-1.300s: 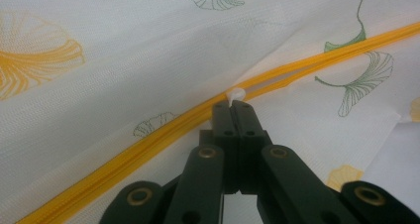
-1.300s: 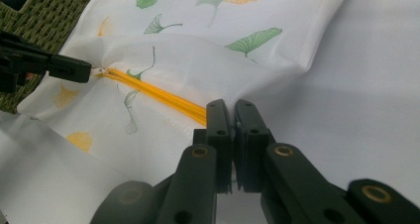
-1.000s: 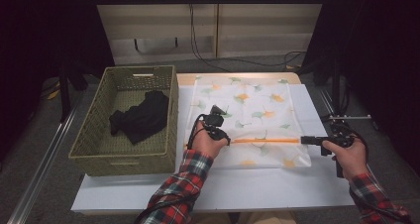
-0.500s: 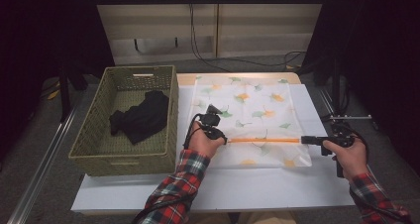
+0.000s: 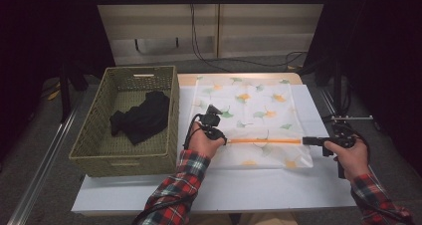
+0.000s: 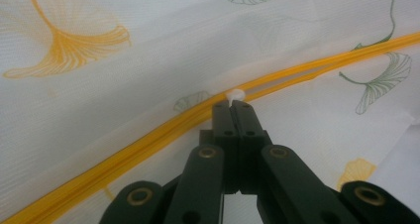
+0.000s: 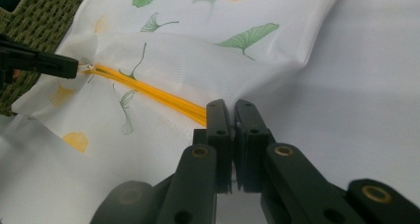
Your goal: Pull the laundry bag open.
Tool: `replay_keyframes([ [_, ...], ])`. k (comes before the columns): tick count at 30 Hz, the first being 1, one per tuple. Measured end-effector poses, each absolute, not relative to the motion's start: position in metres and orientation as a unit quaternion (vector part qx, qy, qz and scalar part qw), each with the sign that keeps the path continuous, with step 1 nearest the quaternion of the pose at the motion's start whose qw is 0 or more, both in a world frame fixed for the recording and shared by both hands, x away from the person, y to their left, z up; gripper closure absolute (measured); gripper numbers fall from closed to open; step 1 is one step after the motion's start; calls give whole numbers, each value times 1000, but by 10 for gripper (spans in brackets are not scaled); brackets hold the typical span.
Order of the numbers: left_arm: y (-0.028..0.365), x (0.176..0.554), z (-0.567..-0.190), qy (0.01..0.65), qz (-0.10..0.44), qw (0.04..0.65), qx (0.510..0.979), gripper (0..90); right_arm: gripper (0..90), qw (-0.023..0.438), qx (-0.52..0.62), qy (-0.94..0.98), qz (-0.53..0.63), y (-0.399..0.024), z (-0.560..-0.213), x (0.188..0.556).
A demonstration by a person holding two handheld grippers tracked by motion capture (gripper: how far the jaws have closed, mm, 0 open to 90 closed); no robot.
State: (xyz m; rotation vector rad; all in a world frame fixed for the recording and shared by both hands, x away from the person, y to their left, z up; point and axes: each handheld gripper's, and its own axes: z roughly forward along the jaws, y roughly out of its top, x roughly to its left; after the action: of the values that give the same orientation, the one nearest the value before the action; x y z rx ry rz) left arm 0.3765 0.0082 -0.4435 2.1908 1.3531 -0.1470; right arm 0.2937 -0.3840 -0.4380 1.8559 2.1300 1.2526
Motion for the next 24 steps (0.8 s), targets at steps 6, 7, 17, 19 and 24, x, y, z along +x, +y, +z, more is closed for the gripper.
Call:
replay_keyframes([
  [6,15,378,-444,506,-64,281,813,900,869,26,600,689,406,-385,-439,294],
  [7,15,378,-443,508,-66,282,811,900,869,26,600,689,405,-384,-439,294],
  [17,16,379,-443,507,-63,282,812,900,868,26,599,691,405,-384,-440,295],
  [19,16,379,-443,507,-61,281,812,900,869,25,599,691,404,-383,-439,295],
  [24,18,379,-443,510,-54,274,814,900,869,25,599,691,403,-383,-440,295],
])
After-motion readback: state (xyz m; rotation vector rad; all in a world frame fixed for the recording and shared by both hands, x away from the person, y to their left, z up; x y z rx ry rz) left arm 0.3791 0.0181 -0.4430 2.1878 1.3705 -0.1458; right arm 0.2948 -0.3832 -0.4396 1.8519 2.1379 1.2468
